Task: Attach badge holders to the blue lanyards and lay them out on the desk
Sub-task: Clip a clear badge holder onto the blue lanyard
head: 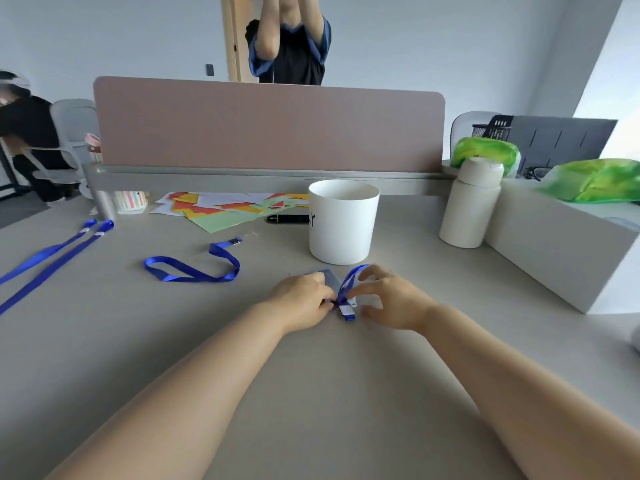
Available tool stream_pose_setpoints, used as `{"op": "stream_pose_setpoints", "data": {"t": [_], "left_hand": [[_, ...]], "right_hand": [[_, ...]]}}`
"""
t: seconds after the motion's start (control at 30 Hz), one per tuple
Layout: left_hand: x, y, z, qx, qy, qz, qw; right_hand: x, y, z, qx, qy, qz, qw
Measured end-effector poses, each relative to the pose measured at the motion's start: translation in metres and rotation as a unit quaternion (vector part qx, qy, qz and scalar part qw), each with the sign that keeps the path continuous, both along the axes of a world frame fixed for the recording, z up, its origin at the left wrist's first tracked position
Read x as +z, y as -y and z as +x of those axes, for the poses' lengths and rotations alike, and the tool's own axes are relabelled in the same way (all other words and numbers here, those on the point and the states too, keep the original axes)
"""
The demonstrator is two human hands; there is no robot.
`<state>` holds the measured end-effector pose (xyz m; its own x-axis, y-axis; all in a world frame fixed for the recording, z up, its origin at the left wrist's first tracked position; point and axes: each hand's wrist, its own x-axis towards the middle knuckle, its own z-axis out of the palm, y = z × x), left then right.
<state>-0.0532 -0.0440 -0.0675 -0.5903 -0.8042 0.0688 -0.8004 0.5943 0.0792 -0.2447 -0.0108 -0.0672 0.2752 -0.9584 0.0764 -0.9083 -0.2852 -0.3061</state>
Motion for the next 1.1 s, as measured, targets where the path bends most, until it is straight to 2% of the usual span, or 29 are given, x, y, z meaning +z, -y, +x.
{"op": "stream_pose_setpoints", "data": {"t": [0.13, 0.23, 0.37, 0.47, 0.6, 0.7, 0.8, 0.9, 1.0, 1.1], "left_hand": [[-0.004, 0.001, 0.003, 0.0, -0.023, -0.001, 1.0], [-0.003, 0.002, 0.005, 0.02, -0.062, -0.006, 0.998], [-0.003, 0.006, 0.013, 0.052, -0.132, 0.008, 0.99], [-0.002, 0.005, 0.014, 0.056, -0.129, -0.009, 0.99], [-0.001, 0.002, 0.016, 0.066, -0.105, -0.04, 0.991], [0.0, 0.001, 0.017, 0.075, -0.067, -0.064, 0.993], [0.001, 0.0, 0.016, 0.097, -0.073, -0.071, 0.99], [0.001, -0.003, 0.013, 0.091, -0.062, -0.068, 0.992], [0.0, -0.005, 0.006, 0.08, 0.038, -0.108, 0.99], [-0.002, -0.008, 0.0, 0.079, 0.033, -0.127, 0.988]], "right_hand": [[0.001, 0.002, 0.004, 0.025, 0.026, -0.014, 0.999], [0.002, 0.005, 0.011, 0.049, 0.002, -0.021, 0.999], [-0.002, 0.01, 0.012, 0.024, 0.005, 0.005, 1.0], [-0.001, 0.01, 0.015, 0.022, 0.021, -0.011, 0.999], [0.003, 0.011, 0.019, 0.04, -0.006, -0.034, 0.999], [0.002, 0.017, 0.017, 0.04, 0.056, -0.092, 0.993], [0.002, 0.017, 0.018, 0.004, 0.194, -0.126, 0.973], [0.002, 0.011, 0.021, -0.041, 0.286, -0.074, 0.954], [0.004, 0.005, 0.026, -0.05, 0.354, -0.034, 0.933], [0.007, 0.002, 0.028, -0.049, 0.451, -0.007, 0.891]]}}
